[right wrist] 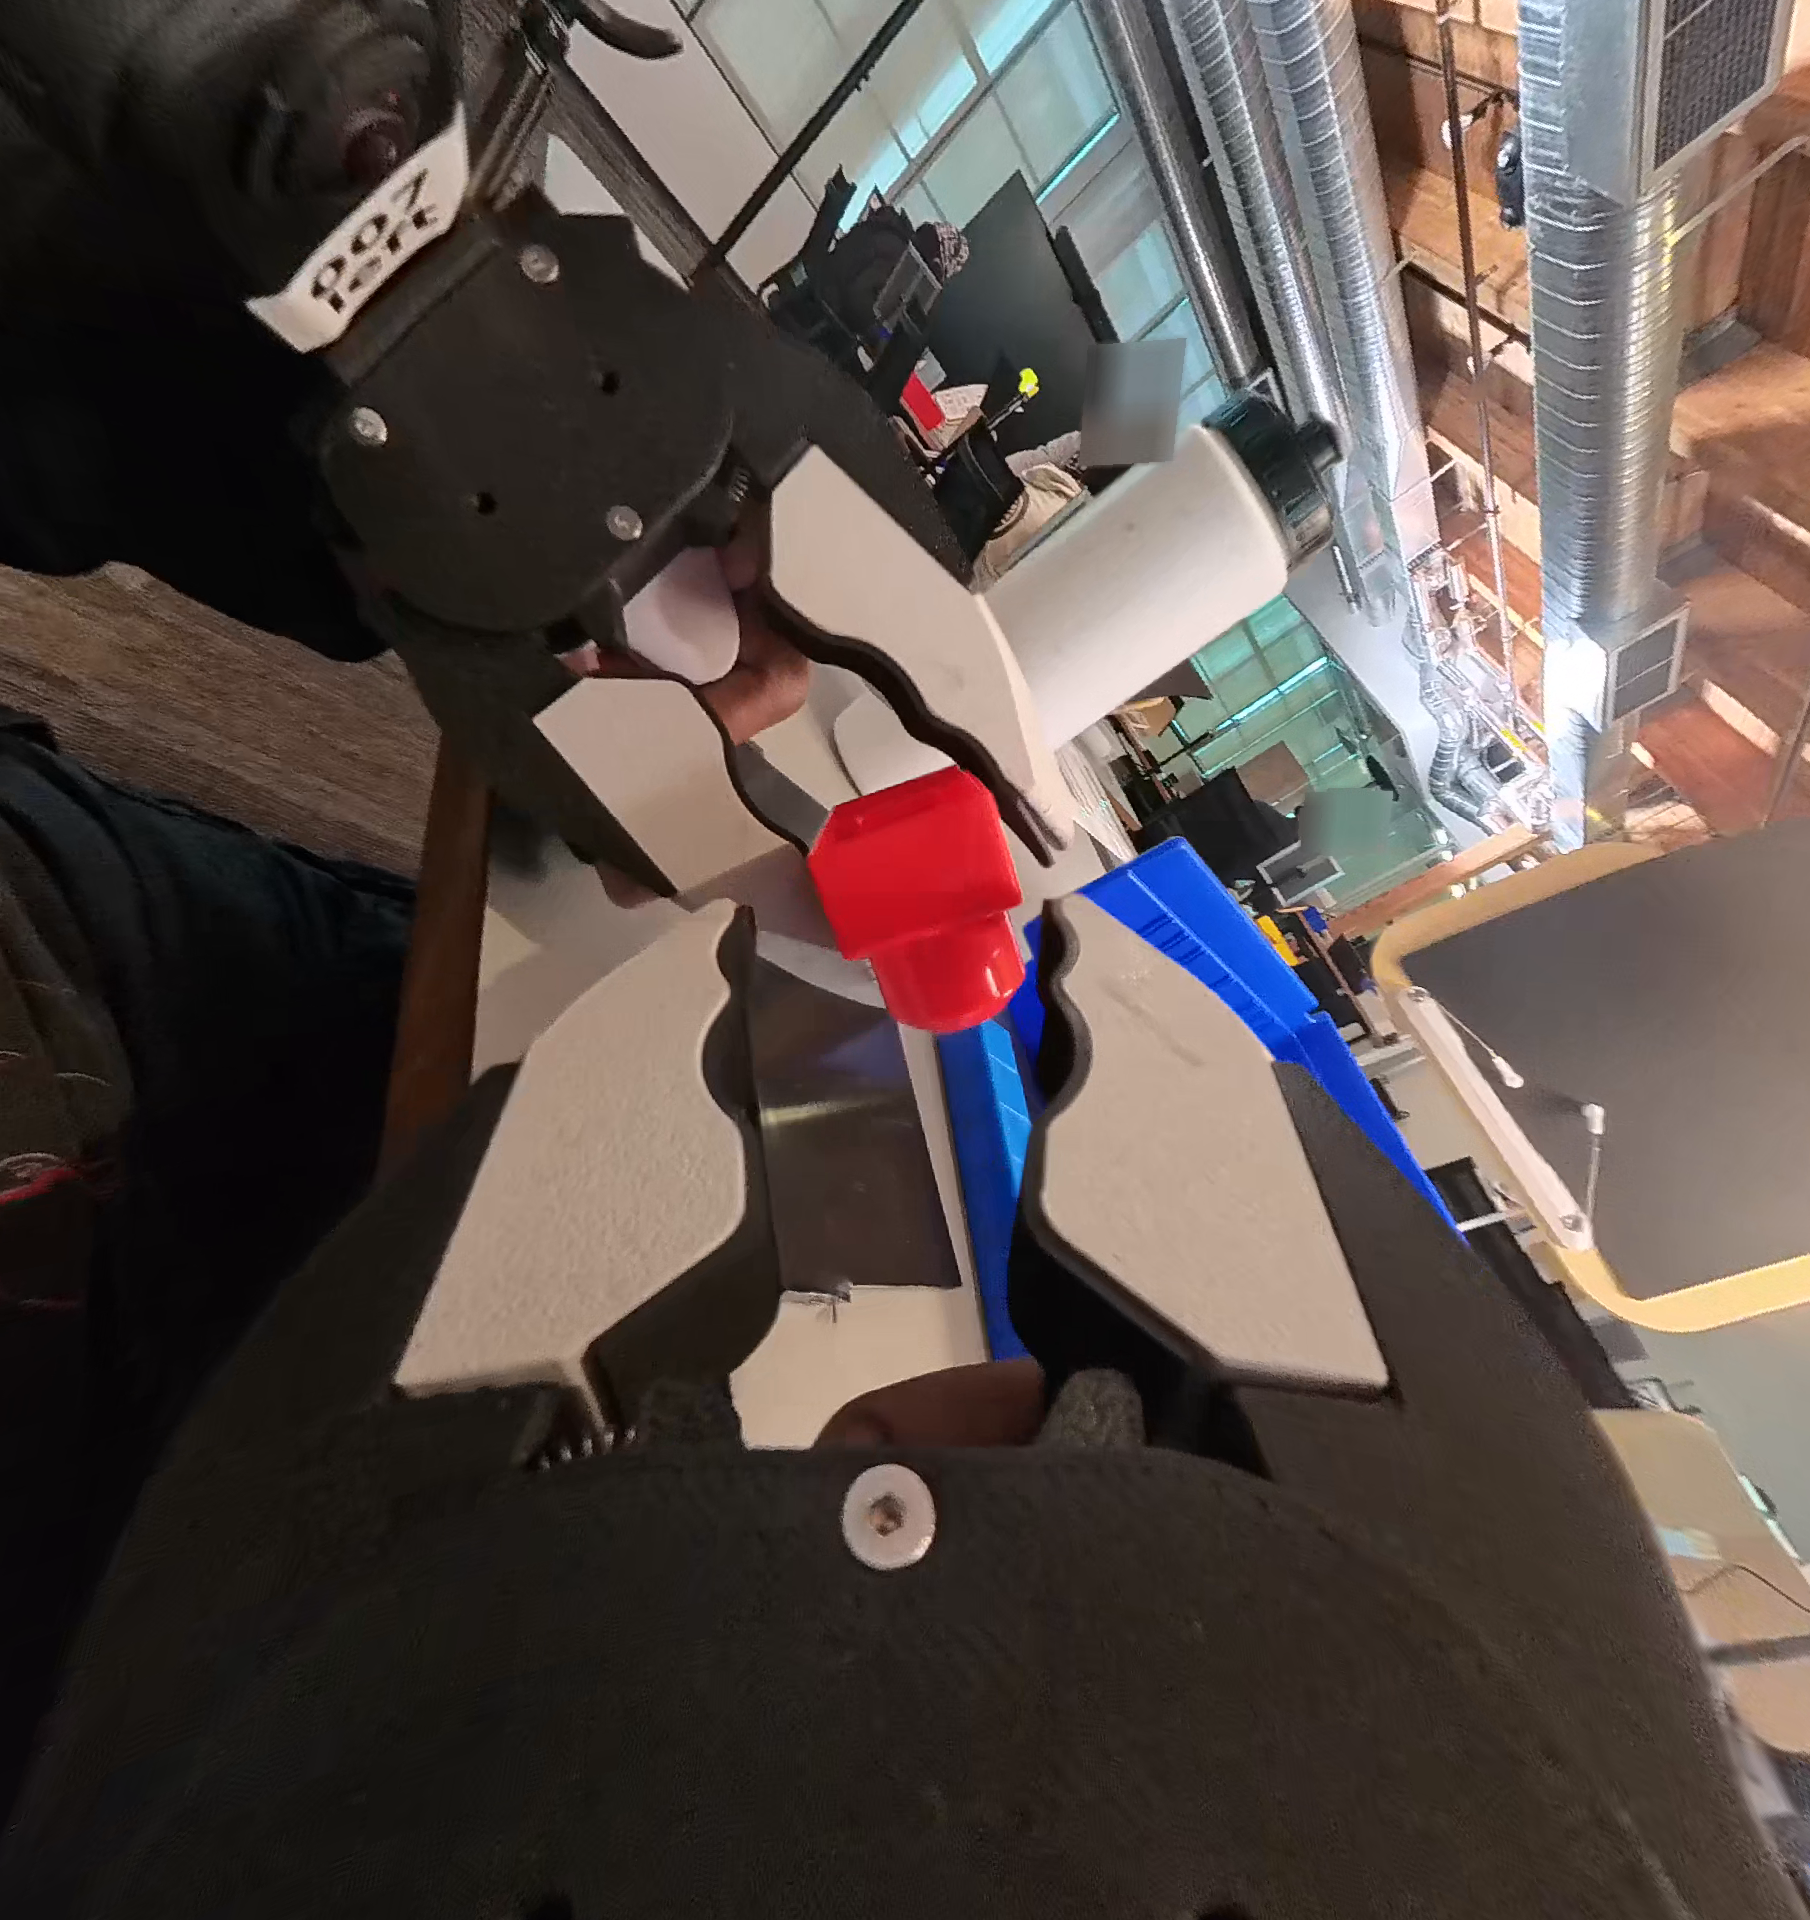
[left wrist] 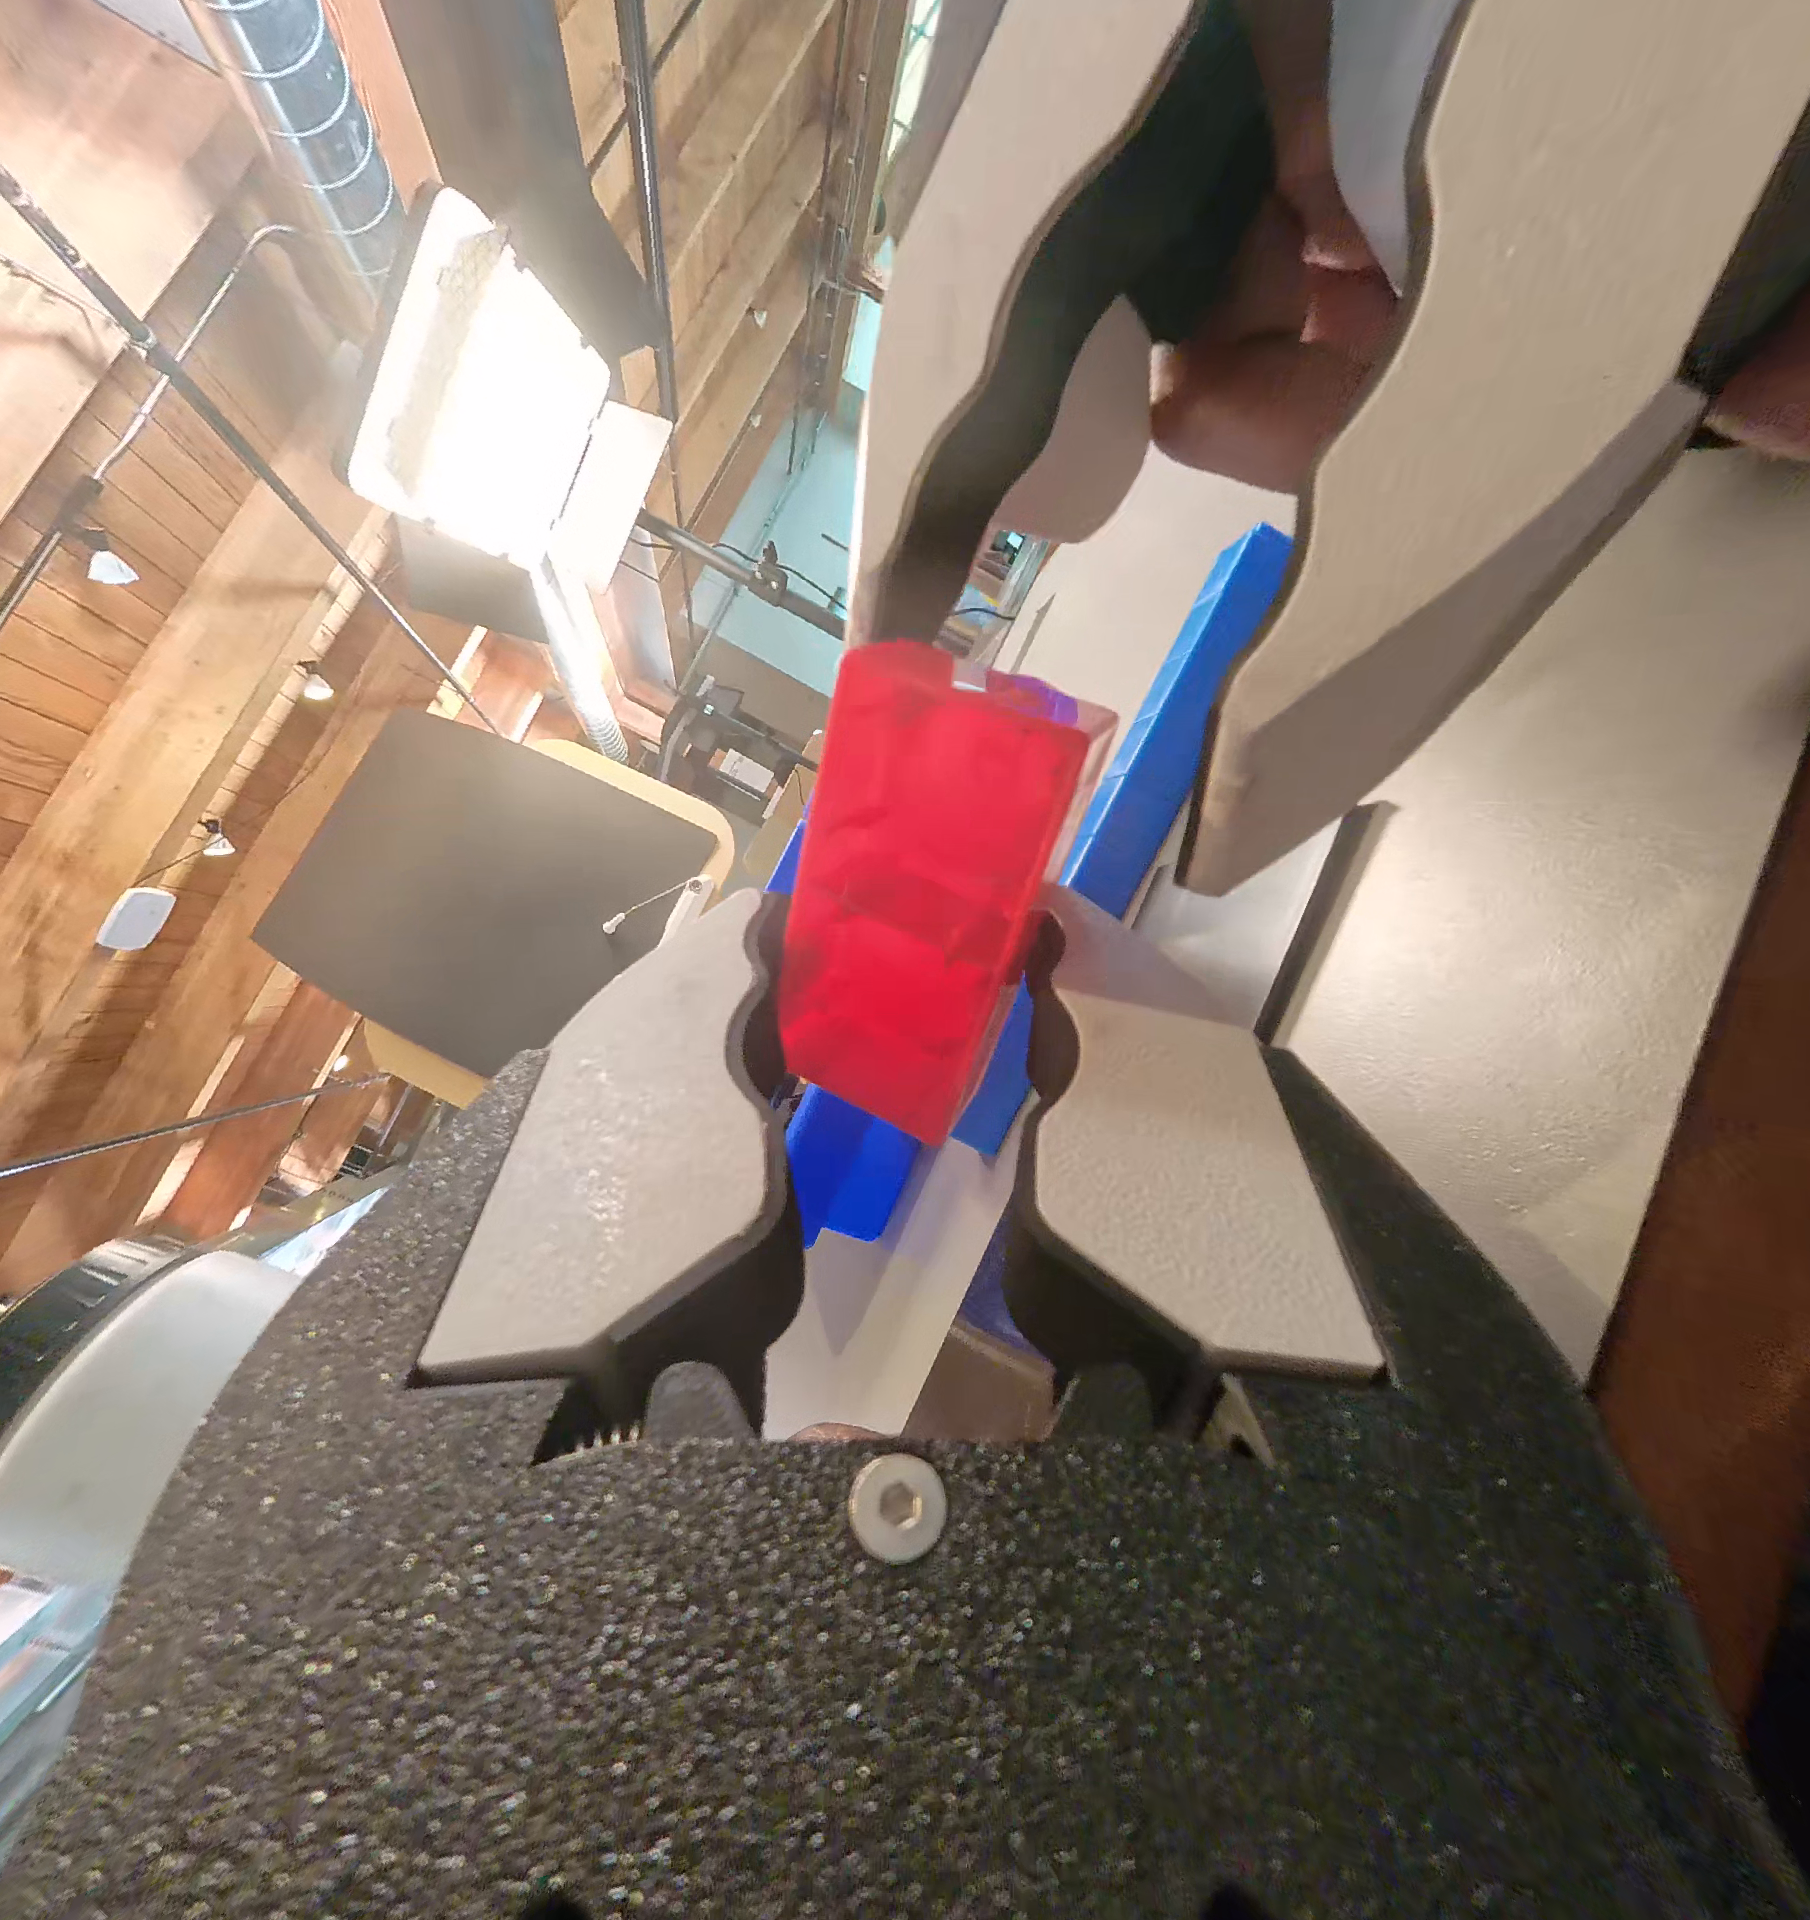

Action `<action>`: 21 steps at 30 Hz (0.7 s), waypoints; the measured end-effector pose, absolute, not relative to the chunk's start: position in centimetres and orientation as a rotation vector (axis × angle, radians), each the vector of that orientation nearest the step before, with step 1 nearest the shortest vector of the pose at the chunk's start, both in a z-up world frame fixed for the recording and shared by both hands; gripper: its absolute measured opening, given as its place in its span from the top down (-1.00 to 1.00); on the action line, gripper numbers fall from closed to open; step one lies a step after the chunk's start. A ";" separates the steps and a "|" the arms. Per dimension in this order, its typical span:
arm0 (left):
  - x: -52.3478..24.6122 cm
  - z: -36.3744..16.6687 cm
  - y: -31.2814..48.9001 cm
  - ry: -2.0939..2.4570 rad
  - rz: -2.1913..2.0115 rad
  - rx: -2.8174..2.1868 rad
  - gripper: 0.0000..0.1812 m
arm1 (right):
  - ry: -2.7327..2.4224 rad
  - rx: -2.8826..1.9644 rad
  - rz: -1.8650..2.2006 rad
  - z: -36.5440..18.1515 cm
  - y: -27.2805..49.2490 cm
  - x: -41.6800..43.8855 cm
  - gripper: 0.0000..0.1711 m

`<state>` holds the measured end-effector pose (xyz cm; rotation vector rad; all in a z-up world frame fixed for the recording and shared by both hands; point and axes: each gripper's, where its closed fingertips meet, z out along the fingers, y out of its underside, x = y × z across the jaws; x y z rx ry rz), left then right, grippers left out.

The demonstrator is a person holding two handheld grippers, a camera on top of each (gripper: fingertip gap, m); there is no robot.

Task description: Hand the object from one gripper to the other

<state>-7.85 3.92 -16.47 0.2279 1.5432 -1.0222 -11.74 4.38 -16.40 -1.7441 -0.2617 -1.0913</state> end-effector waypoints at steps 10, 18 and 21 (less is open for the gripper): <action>-8.2 -16.9 3.6 1.528 -0.987 0.277 0.50 | -0.307 -1.730 -1.228 -16.6 4.4 -11.5 0.56; -8.6 -16.8 3.5 1.568 -1.065 0.283 0.47 | -0.287 -1.710 -1.187 -16.2 4.4 -11.7 0.57; -8.8 -16.3 3.7 1.580 -1.128 0.262 0.40 | -0.258 -1.699 -1.125 -15.9 4.3 -11.7 0.57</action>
